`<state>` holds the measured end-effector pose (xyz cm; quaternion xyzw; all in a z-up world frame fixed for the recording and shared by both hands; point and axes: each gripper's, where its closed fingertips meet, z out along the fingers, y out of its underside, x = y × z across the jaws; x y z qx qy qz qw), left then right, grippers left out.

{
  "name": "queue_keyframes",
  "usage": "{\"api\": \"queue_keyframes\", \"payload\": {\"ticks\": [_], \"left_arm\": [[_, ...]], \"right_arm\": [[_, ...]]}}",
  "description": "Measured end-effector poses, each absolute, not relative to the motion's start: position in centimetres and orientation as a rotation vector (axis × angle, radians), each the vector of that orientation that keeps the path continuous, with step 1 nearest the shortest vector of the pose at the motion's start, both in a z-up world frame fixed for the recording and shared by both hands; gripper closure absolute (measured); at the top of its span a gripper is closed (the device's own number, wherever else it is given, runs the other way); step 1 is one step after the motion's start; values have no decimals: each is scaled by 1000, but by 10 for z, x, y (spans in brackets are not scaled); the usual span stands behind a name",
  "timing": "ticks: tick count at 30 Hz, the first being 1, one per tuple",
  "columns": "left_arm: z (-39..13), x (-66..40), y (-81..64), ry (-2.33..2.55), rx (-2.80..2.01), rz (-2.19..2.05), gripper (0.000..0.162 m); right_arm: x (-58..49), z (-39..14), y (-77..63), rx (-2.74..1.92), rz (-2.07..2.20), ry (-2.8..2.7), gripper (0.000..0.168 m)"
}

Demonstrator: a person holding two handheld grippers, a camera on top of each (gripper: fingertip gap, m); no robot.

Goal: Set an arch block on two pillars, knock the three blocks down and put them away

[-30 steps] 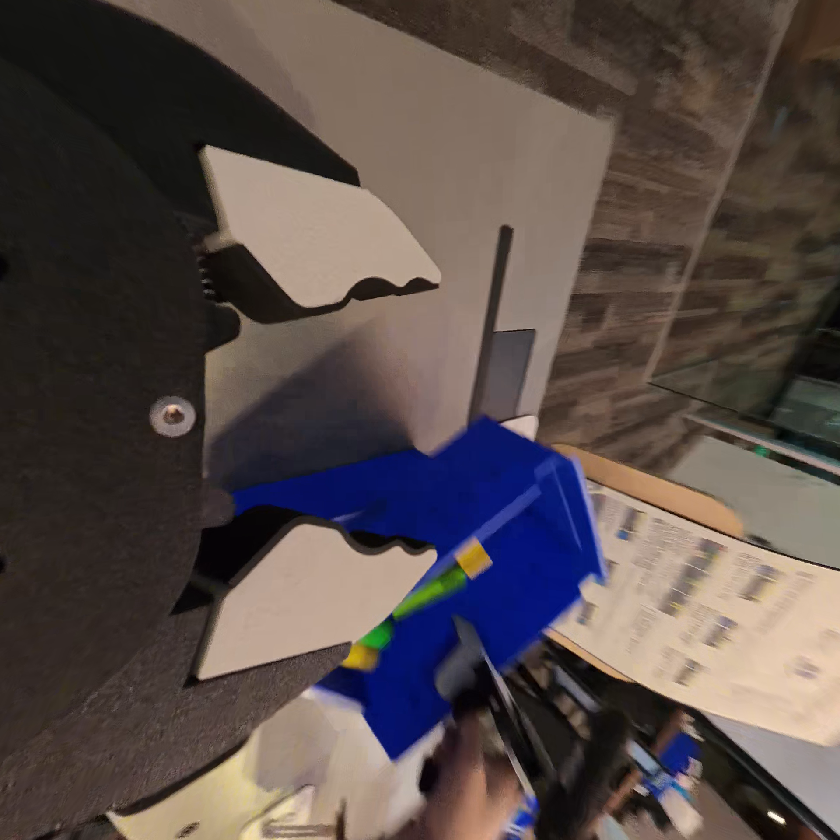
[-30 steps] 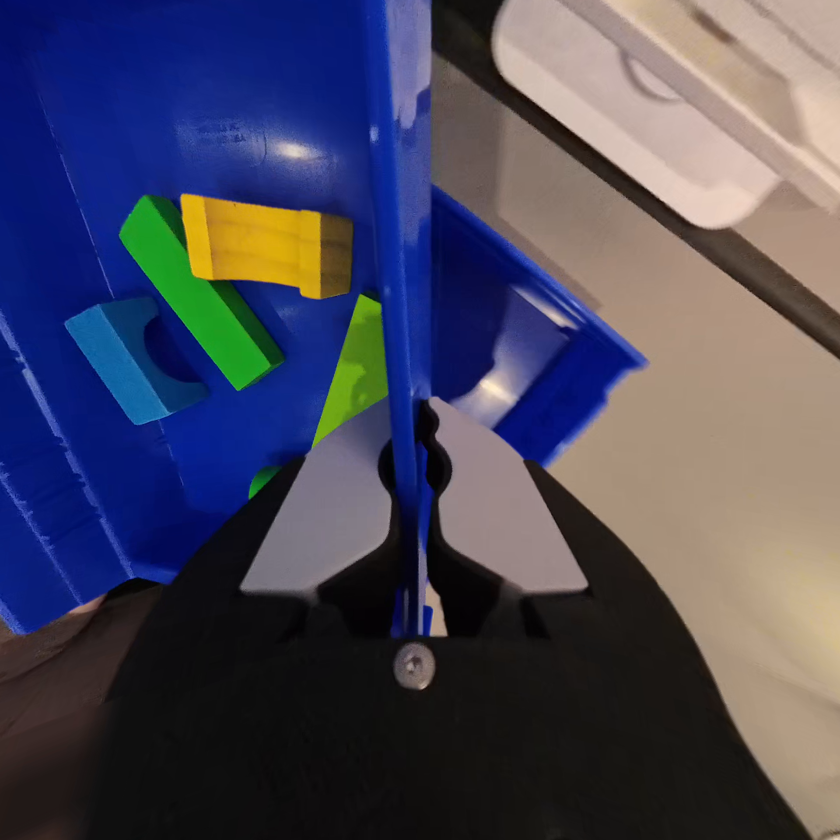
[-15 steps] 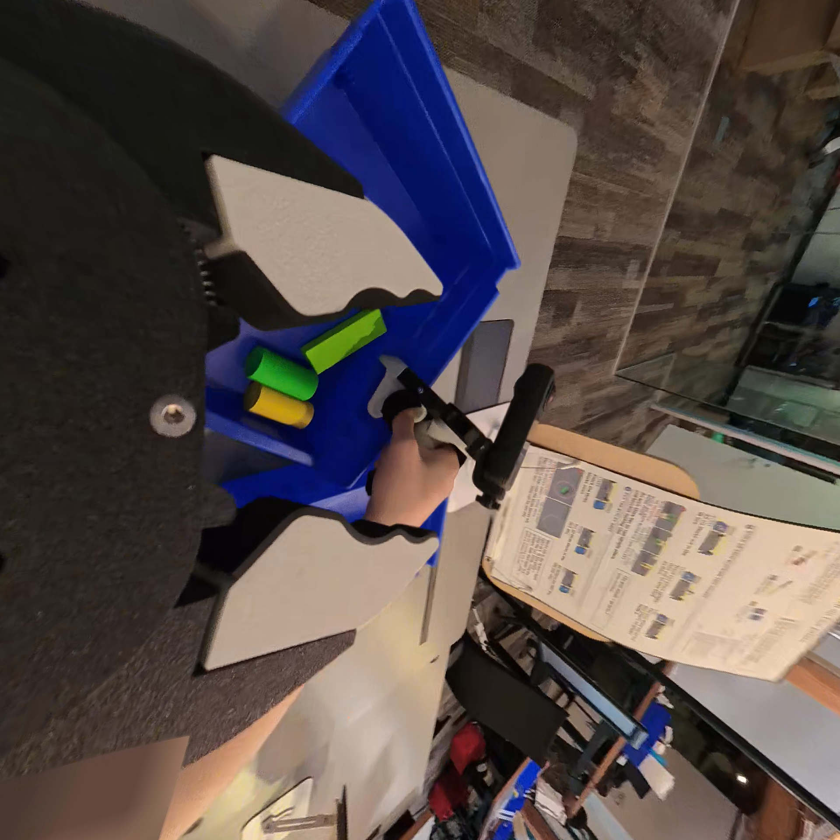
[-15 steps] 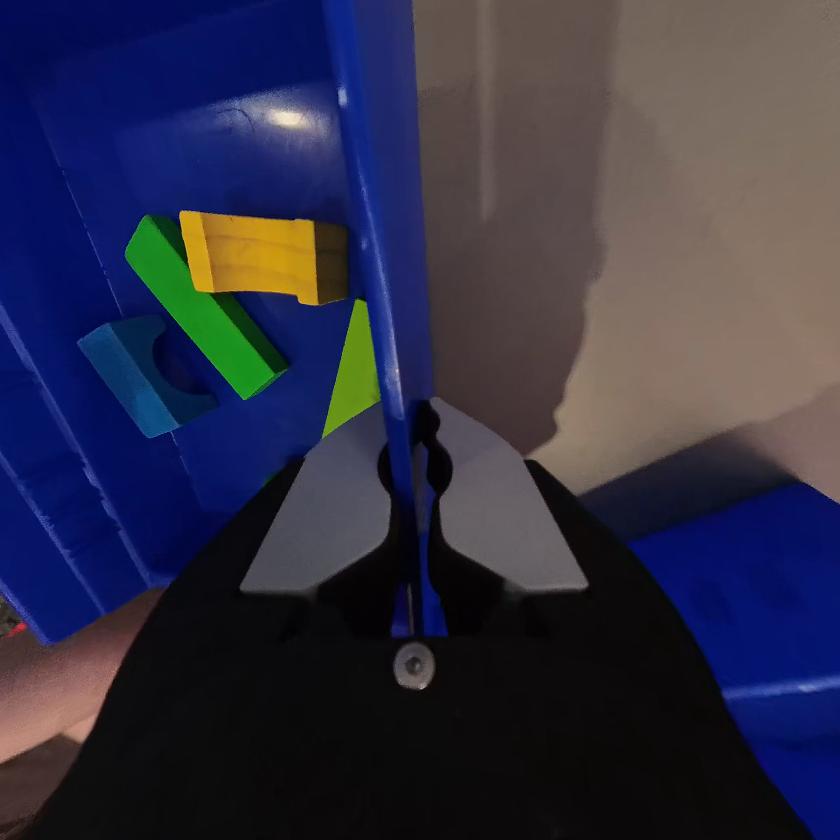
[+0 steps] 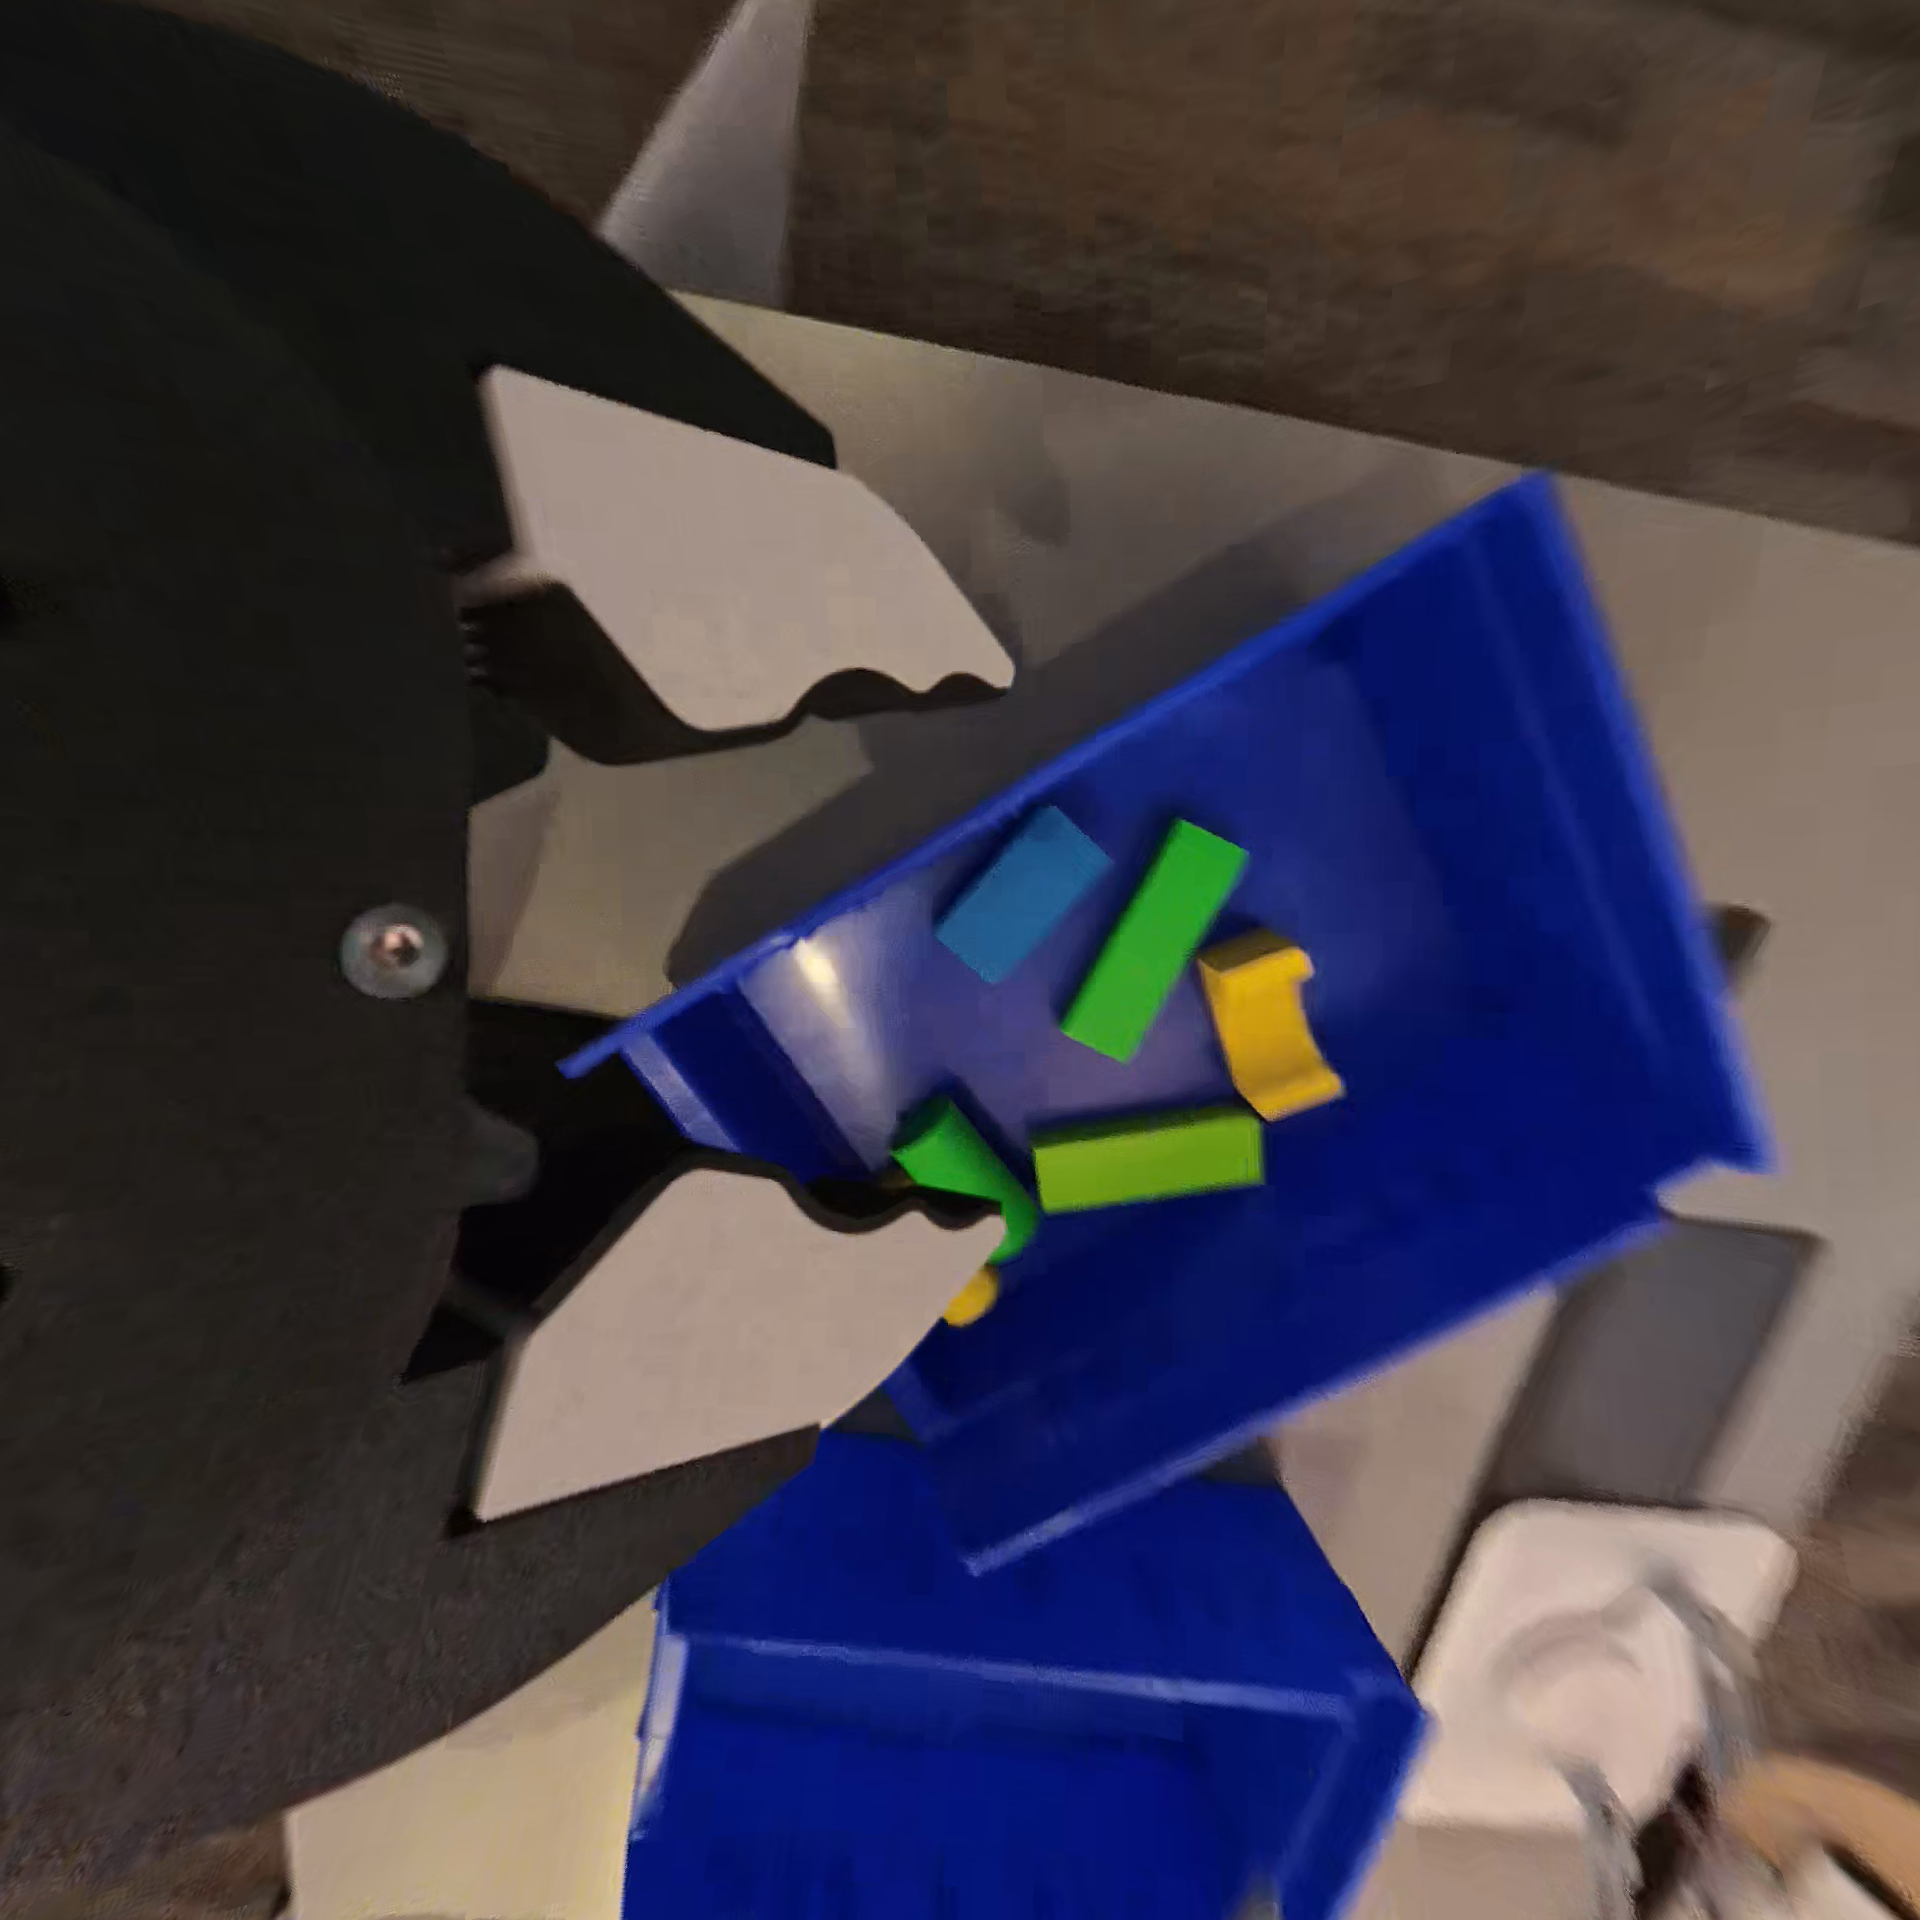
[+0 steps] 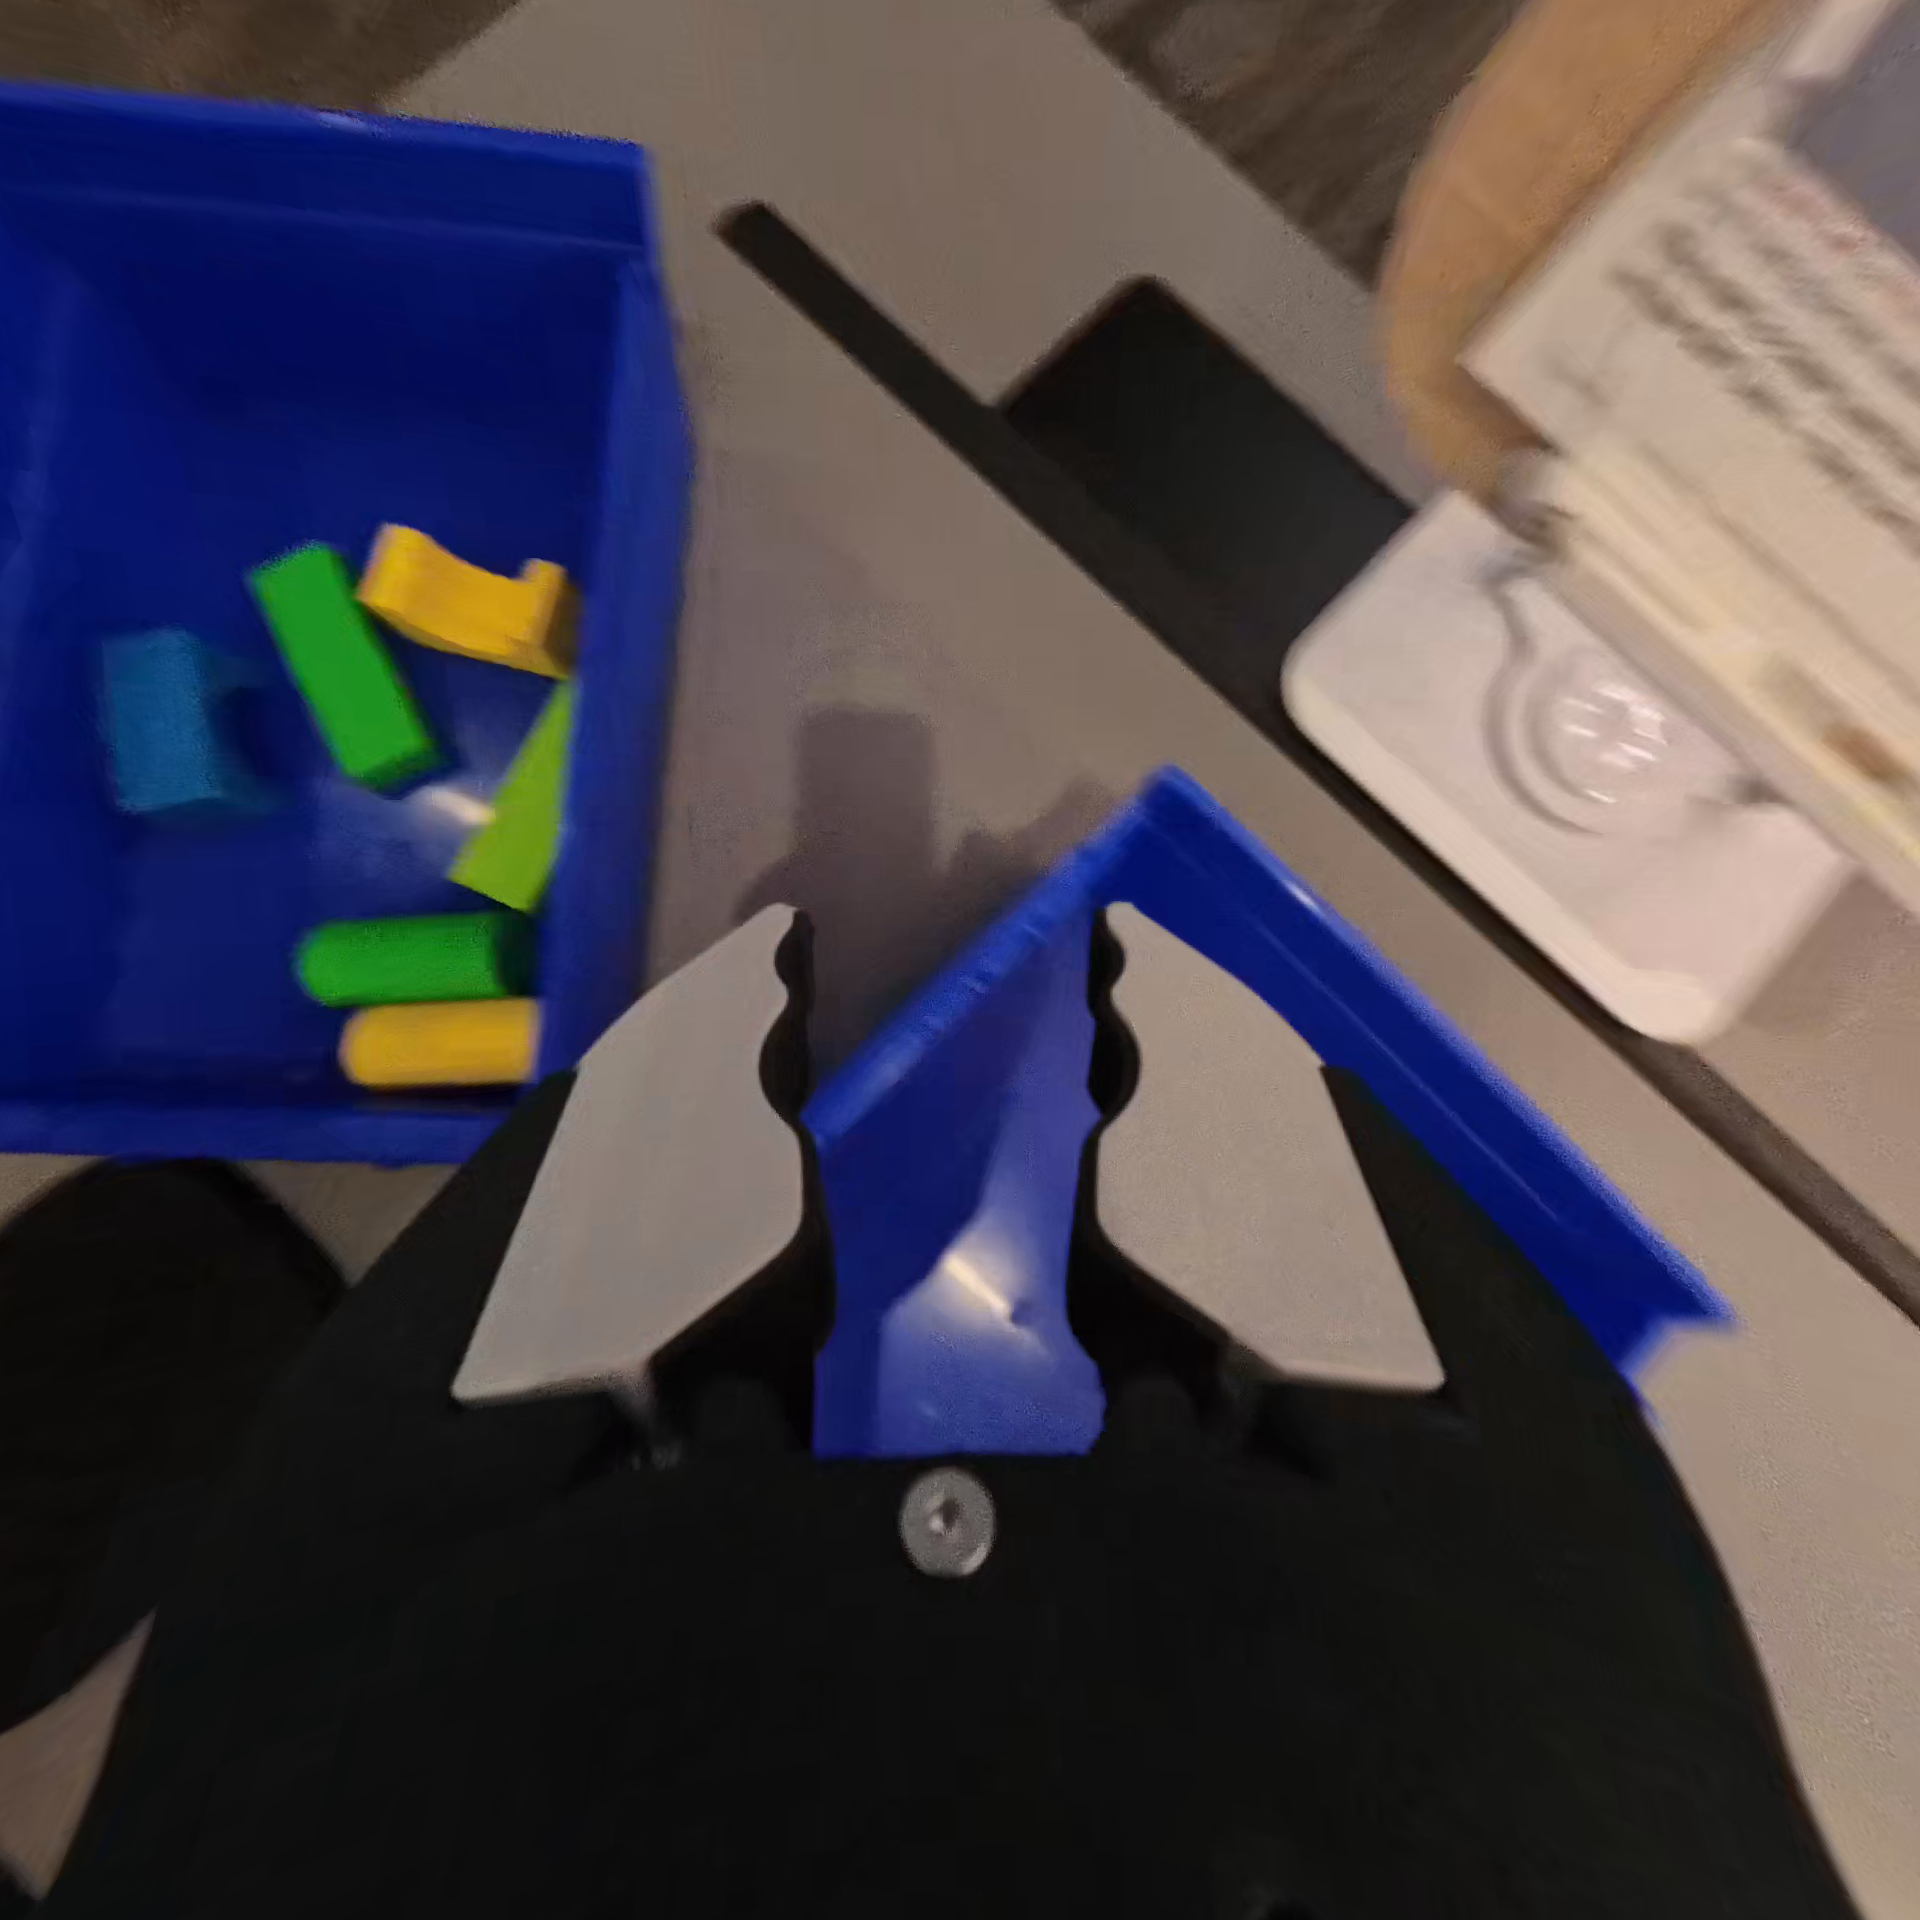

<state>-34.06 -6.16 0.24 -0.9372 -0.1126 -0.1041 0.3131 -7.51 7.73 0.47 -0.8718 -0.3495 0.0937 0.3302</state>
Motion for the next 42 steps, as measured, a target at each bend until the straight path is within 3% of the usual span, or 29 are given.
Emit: {"api": "queue_keyframes", "payload": {"ticks": [3, 5, 9, 14, 15, 17, 20, 25, 32, 42], "left_arm": [[-30, -354, -57, -382, -2570, -325, 78], [-47, -359, -57, -424, -2625, -348, 75], [-72, -361, -57, -457, -2723, -360, 78], [-99, -346, -65, -351, -2906, -347, 96], [-105, -345, -65, -329, -2940, -336, 100], [-116, -341, -66, -289, -3011, -303, 111], [-121, -343, -60, -274, -3037, -222, 127], [-121, -342, -40, -212, -3006, -177, 135], [-122, -317, -12, -15, -2985, -169, 146], [-122, -292, 17, 258, -2930, -126, 152]], "right_arm": [[44, 1, 77, -2342, -122, -705, 107], [93, -17, 61, -2464, -114, -586, 106], [135, -56, 43, -2598, -40, -461, 104], [140, -114, 21, -2834, 132, -504, 101], [137, -119, 21, -2850, 183, -508, 107], [125, -119, 18, -2858, 364, -538, 148], [142, -120, 21, -2910, 342, -535, 159], [183, -119, 33, -2927, 433, -467, 159], [308, -122, 35, -2957, 239, -377, 161], [455, -125, 30, -2906, 230, -161, 160]]}}
